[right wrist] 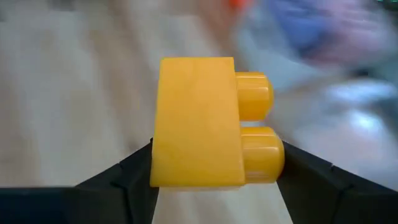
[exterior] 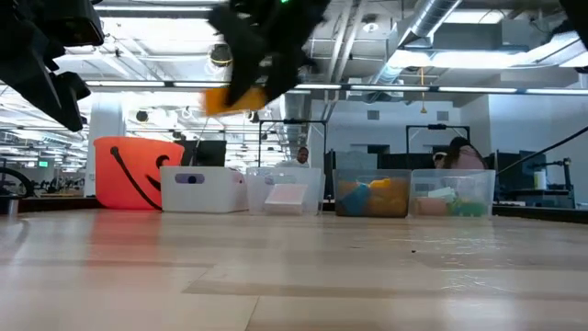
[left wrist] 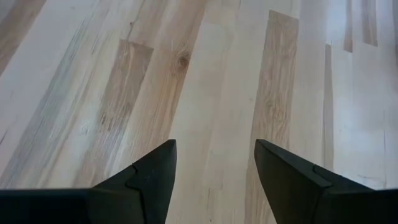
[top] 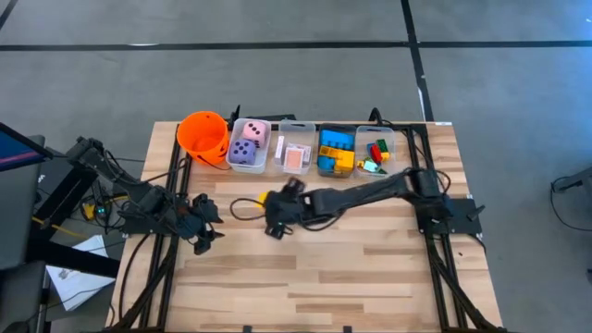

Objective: Pick & Place Toys
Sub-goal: Put the large yellow game piece into the black bin, then return to Home Position

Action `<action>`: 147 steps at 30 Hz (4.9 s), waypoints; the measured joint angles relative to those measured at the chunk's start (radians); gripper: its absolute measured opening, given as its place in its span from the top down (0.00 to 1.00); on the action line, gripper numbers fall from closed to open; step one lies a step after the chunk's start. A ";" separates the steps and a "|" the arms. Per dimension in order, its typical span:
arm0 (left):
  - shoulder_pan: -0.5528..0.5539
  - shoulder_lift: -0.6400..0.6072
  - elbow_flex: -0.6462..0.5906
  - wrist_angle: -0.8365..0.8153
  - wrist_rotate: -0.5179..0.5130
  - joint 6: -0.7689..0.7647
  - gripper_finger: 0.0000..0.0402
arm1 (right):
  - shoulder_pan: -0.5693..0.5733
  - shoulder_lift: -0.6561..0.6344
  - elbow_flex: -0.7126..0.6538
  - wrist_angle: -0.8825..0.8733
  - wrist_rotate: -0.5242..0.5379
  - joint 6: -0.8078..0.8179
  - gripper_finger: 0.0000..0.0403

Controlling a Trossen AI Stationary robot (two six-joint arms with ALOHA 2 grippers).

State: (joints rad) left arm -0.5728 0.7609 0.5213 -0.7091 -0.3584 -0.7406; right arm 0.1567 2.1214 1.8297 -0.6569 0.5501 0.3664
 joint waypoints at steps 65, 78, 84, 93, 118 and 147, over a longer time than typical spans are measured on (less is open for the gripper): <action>-0.118 -0.140 -0.039 0.745 -0.119 0.572 0.48 | 0.943 -0.737 -1.204 -0.139 1.019 1.342 0.10; -0.120 -0.341 -0.315 1.009 -0.121 0.602 0.48 | 0.682 -0.576 -1.208 0.105 0.982 1.325 0.10; -0.120 -0.390 -0.364 1.065 -0.120 0.602 0.48 | 0.501 -0.496 -1.075 0.452 0.655 0.795 0.10; -0.120 -0.388 -0.366 1.070 -0.120 0.575 0.48 | 0.291 -0.351 -0.858 1.126 -0.353 -0.355 0.10; -0.120 -0.388 -0.366 1.025 -0.122 0.503 0.48 | 0.408 -1.048 -0.861 0.376 -0.343 -0.264 0.10; -0.118 -0.416 -0.514 1.104 -0.148 0.472 0.48 | 0.229 -1.879 -1.812 1.163 -0.603 -0.351 0.10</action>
State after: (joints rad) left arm -0.6907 0.3450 0.0074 0.3953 -0.5068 -0.2685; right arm 0.3859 0.2424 0.0181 0.5057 -0.0525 0.0158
